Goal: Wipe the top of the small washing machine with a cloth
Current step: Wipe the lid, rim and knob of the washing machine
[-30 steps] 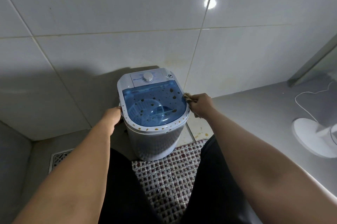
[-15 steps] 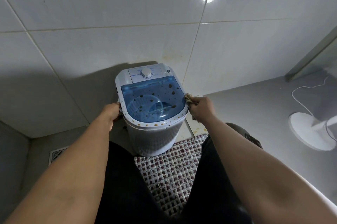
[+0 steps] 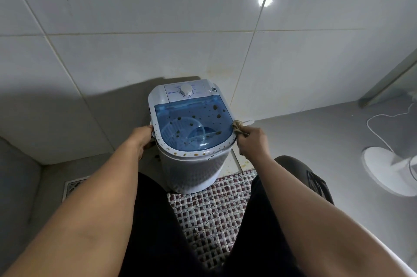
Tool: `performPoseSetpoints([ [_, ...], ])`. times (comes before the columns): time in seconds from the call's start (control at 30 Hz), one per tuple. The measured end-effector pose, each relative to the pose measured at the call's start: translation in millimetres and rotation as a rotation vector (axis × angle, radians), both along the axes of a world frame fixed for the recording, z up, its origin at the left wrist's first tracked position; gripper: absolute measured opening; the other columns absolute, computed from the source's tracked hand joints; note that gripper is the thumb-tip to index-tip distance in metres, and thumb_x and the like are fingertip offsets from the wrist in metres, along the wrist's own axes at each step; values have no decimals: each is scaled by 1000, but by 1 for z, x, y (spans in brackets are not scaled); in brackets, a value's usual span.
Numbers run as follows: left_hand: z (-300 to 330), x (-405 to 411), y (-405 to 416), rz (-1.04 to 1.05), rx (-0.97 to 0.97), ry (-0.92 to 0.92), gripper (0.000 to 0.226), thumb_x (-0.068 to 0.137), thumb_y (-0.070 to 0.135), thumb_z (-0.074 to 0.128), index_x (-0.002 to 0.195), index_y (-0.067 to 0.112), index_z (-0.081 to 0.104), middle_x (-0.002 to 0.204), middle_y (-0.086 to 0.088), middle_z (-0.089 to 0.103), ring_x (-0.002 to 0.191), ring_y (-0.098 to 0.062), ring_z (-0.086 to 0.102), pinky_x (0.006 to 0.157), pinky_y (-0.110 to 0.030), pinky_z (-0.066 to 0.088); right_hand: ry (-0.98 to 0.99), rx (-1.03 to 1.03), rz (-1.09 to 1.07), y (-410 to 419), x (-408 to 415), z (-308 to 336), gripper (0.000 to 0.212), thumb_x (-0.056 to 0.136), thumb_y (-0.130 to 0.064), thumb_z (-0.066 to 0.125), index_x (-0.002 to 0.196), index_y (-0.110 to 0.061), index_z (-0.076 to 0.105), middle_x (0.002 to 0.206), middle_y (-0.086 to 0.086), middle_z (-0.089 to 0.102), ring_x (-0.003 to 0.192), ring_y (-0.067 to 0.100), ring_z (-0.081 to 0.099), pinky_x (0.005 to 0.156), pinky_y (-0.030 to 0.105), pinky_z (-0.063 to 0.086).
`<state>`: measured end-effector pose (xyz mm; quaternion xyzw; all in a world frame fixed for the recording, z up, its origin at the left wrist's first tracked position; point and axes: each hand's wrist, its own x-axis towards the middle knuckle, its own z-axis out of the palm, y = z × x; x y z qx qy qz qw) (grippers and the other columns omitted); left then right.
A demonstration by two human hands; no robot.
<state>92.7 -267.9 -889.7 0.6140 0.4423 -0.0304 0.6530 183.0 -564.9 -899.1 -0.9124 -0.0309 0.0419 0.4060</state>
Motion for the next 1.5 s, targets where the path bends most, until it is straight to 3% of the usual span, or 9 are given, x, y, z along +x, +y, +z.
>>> performPoseSetpoints([
  [0.17, -2, 0, 2, 2, 20, 31, 39, 103, 31, 53, 131, 10, 69, 133, -9, 68, 125, -31, 63, 90, -44, 32, -19, 27, 14, -1, -6, 3, 32, 92, -12, 56, 113, -18, 78, 64, -1, 70, 45, 22, 67, 41, 33, 56],
  [0.4, -7, 2, 4, -6, 28, 18, 30, 103, 28, 53, 109, 11, 76, 116, -7, 72, 118, -31, 66, 90, -41, 39, -78, -142, 68, 4, 4, 2, 24, 94, -40, 55, 98, -23, 72, 77, -3, 68, 66, 20, 67, 53, 29, 50],
  [0.63, -19, 5, 13, -35, 19, -23, 27, 102, 18, 53, 90, 9, 76, 119, -14, 73, 121, -33, 65, 108, -43, 48, 14, -216, 32, 15, 36, 2, 42, 91, -58, 45, 119, -25, 48, 97, 4, 67, 76, 33, 70, 67, 51, 62],
  [0.73, -16, 5, 11, -28, 39, 17, 31, 103, 21, 50, 107, 4, 76, 126, -10, 70, 123, -30, 62, 102, -36, 40, 32, -206, 30, 18, 55, 10, 49, 91, -56, 44, 126, -23, 53, 102, 8, 70, 79, 36, 71, 69, 50, 62],
  [0.87, -15, 6, 12, -24, 74, 59, 39, 106, 30, 47, 132, 9, 67, 137, -7, 63, 126, -28, 59, 91, -39, 28, 52, -186, 122, 34, 78, 31, 33, 99, -42, 50, 92, -16, 69, 88, 13, 73, 61, 27, 68, 53, 36, 60],
  [1.03, -14, 5, 10, -22, 57, 63, 38, 105, 30, 47, 130, 12, 69, 131, -9, 66, 126, -30, 60, 91, -39, 31, 106, -182, 175, 37, 91, 26, 40, 99, -30, 50, 137, -28, 62, 129, 8, 67, 110, 33, 65, 84, 36, 55],
  [1.17, -18, 4, 19, -22, 44, 55, 38, 101, 34, 52, 128, 15, 70, 132, -8, 69, 122, -31, 63, 103, -42, 41, 167, -42, 148, 26, 82, 22, 29, 101, -25, 53, 121, -28, 73, 80, 8, 69, 55, 25, 59, 46, 30, 50],
  [1.33, -13, 0, 15, -13, 11, 21, 27, 101, 31, 52, 102, 18, 76, 126, -6, 70, 125, -29, 62, 109, -40, 40, 125, 37, 94, 14, 56, 6, 31, 102, -34, 51, 120, -25, 74, 60, 2, 60, 41, 21, 52, 37, 22, 40],
  [1.5, -22, 2, 18, -2, -6, -33, 25, 99, 27, 56, 85, 19, 75, 115, -10, 74, 121, -31, 65, 109, -48, 48, -47, -47, 94, 7, 34, -7, 37, 101, -42, 51, 128, -25, 71, 107, 0, 78, 81, 18, 70, 75, 35, 61],
])
